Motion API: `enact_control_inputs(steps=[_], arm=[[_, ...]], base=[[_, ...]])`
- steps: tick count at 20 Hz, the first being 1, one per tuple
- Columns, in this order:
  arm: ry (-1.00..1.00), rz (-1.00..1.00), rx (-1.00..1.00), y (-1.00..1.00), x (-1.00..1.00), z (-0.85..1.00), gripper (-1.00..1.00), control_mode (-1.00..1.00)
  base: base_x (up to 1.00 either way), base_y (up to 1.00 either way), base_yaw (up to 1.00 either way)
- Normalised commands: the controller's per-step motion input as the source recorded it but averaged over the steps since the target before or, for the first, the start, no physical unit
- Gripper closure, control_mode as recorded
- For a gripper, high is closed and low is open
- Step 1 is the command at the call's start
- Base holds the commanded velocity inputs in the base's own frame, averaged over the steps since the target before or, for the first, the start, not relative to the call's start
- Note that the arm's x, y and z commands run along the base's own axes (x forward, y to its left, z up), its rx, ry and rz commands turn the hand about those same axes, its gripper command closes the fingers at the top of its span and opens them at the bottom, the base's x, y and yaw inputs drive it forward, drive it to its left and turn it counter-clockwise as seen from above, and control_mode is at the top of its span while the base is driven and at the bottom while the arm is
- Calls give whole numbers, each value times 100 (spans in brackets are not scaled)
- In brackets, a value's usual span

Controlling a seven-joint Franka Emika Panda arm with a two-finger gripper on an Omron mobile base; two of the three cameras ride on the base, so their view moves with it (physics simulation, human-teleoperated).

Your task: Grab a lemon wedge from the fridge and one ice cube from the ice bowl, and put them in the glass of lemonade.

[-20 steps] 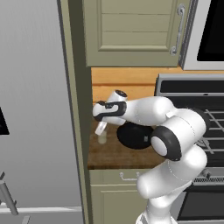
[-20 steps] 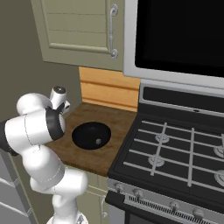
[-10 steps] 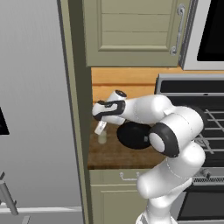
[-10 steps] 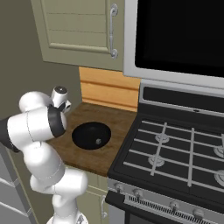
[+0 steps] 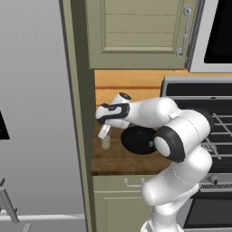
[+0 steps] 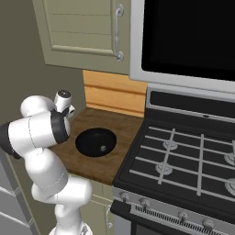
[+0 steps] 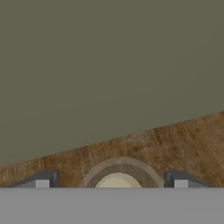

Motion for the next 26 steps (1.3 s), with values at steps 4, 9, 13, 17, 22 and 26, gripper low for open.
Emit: enact_control_inputs(steps=[4,9,13,17,22,26], arm=[[-2,0,0,-2,-49,27,-100,-100],[-22,-3,0,-45,-87,59,-100,-100],[-15,-18,-1,-95,-72,35,-100,-100],[0,-36,0,-59,-72,28,-100,-100],[0,-48,0,-31,-38,26,-100,-100],[0,-43,0,-40,-19,33,-100,-100]], base=[[0,0,0],[0,0,0],[0,0,0],[0,0,0],[0,0,0],[0,0,0]])
